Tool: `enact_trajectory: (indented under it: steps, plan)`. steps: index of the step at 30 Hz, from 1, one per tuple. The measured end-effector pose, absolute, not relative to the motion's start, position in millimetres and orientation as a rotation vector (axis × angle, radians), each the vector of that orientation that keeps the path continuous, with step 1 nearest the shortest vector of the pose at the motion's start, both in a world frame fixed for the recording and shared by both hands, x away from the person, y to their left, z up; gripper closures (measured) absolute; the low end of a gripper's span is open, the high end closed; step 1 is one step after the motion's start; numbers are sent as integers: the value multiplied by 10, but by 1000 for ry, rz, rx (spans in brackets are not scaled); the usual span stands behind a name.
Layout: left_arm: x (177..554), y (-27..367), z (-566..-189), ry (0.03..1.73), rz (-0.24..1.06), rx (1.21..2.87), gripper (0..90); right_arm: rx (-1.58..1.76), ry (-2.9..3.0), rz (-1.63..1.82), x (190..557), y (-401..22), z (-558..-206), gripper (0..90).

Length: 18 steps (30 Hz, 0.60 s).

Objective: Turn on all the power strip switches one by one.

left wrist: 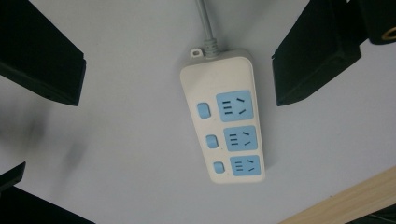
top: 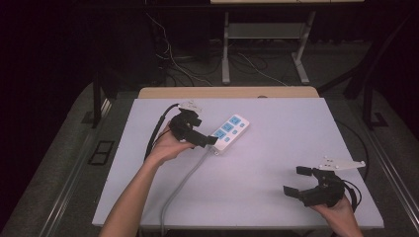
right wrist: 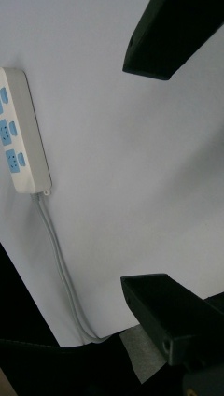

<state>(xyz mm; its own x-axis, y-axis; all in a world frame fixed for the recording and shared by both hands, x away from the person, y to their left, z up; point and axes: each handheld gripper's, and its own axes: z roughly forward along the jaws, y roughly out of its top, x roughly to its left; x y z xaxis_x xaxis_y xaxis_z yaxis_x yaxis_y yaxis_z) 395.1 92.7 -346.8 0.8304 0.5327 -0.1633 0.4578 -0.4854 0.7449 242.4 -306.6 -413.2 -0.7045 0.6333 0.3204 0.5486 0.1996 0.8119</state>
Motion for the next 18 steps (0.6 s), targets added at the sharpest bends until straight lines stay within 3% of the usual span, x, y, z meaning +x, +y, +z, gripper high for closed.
enact_trajectory:
  steps: [18]
  plan:
    - [4165,735,-3517,703,93,2221,102,1165,2374,1543,2429,-3065,-4138,3]
